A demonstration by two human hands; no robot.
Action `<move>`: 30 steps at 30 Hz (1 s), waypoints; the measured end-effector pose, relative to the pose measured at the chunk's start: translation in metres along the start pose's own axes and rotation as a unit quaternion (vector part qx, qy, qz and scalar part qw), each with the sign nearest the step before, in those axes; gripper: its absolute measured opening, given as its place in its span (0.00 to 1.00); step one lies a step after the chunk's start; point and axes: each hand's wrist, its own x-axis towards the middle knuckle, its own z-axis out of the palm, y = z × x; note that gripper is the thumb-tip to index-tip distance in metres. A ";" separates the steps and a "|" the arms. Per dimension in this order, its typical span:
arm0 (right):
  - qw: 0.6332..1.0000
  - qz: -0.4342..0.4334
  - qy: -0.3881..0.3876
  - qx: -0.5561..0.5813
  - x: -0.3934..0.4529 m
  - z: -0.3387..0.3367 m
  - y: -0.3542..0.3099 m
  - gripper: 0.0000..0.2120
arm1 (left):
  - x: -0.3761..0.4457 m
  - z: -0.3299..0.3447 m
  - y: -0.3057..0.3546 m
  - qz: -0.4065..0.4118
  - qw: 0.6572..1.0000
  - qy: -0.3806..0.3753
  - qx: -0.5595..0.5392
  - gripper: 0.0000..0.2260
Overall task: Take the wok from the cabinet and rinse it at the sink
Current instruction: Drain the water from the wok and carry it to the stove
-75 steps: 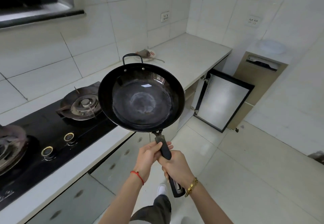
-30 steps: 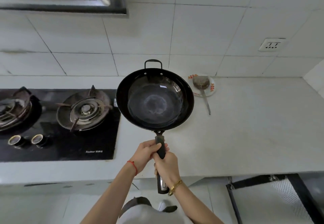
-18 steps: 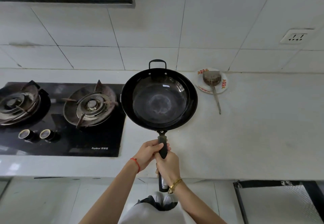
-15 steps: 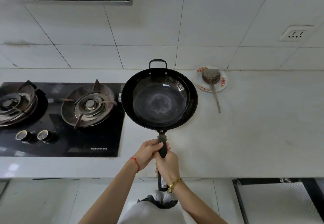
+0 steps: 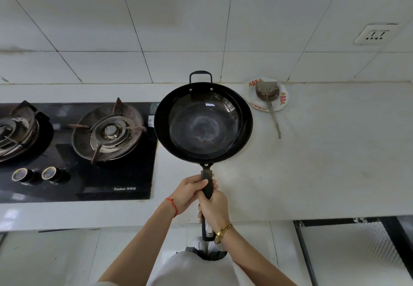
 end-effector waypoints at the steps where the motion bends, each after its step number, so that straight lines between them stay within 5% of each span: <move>1: 1.000 0.002 -0.003 -0.001 0.000 0.000 0.000 0.13 | 0.000 -0.001 0.000 -0.002 1.000 -0.001 0.001 0.14; 15: 0.977 0.118 -0.097 0.148 0.000 -0.008 0.008 0.11 | -0.005 -0.002 -0.008 -0.001 1.000 0.016 -0.018 0.15; 30: 0.982 0.060 -0.138 0.115 -0.012 -0.029 0.010 0.16 | -0.014 0.004 -0.023 0.062 0.996 0.064 0.032 0.14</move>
